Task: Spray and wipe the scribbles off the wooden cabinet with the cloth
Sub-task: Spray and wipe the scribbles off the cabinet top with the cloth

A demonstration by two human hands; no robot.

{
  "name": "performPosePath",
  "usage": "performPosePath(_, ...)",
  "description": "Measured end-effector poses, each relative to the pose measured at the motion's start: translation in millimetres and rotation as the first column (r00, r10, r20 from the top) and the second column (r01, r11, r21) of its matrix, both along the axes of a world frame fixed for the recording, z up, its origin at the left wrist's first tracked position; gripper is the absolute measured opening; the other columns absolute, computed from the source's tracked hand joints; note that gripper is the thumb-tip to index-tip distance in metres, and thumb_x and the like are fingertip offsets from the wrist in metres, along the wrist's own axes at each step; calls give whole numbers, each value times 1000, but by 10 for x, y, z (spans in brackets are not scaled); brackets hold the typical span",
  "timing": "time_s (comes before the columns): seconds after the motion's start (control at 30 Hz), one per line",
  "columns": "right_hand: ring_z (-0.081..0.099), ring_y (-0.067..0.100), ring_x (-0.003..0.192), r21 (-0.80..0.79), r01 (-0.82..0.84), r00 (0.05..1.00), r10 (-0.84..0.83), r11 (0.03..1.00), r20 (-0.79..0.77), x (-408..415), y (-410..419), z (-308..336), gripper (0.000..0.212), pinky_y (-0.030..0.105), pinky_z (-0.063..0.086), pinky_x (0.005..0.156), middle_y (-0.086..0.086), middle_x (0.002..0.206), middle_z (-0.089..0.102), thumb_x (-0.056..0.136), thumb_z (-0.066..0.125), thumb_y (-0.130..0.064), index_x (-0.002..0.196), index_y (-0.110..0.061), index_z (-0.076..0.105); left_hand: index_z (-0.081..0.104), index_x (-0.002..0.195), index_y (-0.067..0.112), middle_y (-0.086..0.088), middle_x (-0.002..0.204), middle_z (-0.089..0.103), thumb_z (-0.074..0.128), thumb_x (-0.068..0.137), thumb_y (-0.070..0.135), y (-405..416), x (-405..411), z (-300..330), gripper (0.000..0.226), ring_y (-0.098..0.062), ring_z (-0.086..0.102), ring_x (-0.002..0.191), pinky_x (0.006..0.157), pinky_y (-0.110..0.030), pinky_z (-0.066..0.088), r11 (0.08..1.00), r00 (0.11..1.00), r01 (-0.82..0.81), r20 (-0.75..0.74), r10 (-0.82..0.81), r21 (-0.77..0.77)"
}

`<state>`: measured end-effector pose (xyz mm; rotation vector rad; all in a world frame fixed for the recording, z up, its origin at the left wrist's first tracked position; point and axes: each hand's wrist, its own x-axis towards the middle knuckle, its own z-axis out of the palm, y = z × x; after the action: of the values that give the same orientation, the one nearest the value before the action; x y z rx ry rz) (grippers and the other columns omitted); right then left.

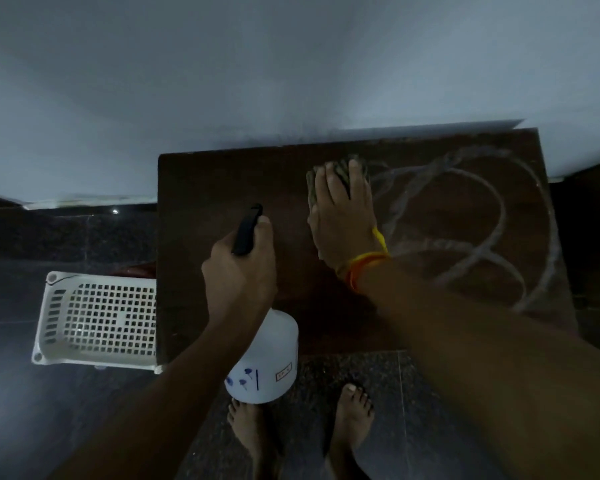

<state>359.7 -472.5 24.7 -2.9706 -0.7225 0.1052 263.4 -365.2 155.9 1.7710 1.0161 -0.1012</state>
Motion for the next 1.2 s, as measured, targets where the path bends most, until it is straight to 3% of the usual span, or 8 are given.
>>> performPosePath(0.07, 10, 43, 145, 5, -12, 999, 13, 1000, -42, -366, -130, 13, 61, 55, 16, 117, 14, 154, 29, 96, 34, -30, 151, -6, 23, 57, 72, 22, -7, 69, 64, 49, 99, 41, -21, -46, 35, 34, -22, 60, 55, 56, -37, 55, 1000, 1000, -6, 5, 6, 3)
performPosePath(0.17, 18, 40, 144, 48, 0, 999, 3, 999, -47, -737, -255, 40, 62, 55, 21, 117, 12, 152, 34, 92, 41, -30, 148, -6, 30, 56, 72, 24, -4, 67, 63, 48, 99, 42, -64, -148, 36, 33, -14, 60, 50, 49, -29, 53, 1000, 1000, -4, 15, 4, 27)
performPosePath(0.33, 25, 41, 142, 19, -76, 997, 76, 997, -3, -478, -208, 27, 59, 53, 26, 115, 12, 148, 42, 92, 39, -32, 146, -6, 37, 55, 75, 27, -2, 69, 62, 48, 99, 42, -124, -384, 14, 29, -5, 57, 45, 41, -18, 49, 1000, 1000, -15, 17, 15, 5)
performPosePath(0.47, 25, 43, 142, 35, 11, 1000, -11, 999, -9, -592, -171, 2, 61, 54, 27, 114, 12, 148, 42, 90, 41, -31, 145, -5, 38, 58, 73, 23, -11, 74, 68, 49, 98, 45, -178, -642, 17, 34, -16, 61, 51, 45, -25, 52, 1000, 1000, -19, -14, 19, 17)
performPosePath(0.63, 18, 42, 144, 52, 12, 999, -10, 999, -49, -1364, -386, -16, 62, 55, 23, 116, 11, 154, 33, 94, 44, -30, 149, -7, 29, 57, 70, 27, -18, 80, 70, 51, 96, 46, -218, -834, 120, 33, -39, 69, 72, 67, -52, 59, 999, 999, -34, -17, 34, 16)
performPosePath(0.9, 25, 43, 141, 31, -42, 997, 44, 999, -60, -1447, -404, 47, 61, 57, 30, 112, 12, 149, 40, 92, 52, -28, 146, -6, 35, 59, 70, 22, -14, 77, 70, 50, 96, 47, -216, -1067, 178, 37, -35, 69, 73, 70, -53, 60, 1000, 1000, -2, -2, 2, 27)
performPosePath(1.1, 26, 45, 141, 14, 28, 999, -27, 1000, -40, -1510, -349, 67, 58, 57, 30, 112, 13, 149, 40, 94, 49, -28, 146, -6, 37, 60, 70, 20, -15, 76, 70, 49, 97, 47, -195, -1249, 203, 40, -31, 65, 63, 67, -50, 58, 998, 999, 26, 19, -27, 58)
performPosePath(1.2, 15, 44, 145, -15, 0, 988, -2, 1000, -152, -1840, -447, 9, 58, 58, 22, 115, 14, 155, 29, 99, 33, -30, 151, -6, 25, 61, 71, 17, -14, 73, 69, 49, 97, 48, -193, -1322, 259, 42, -33, 66, 64, 68, -51, 57, 997, 999, 34, 15, -35, 67)
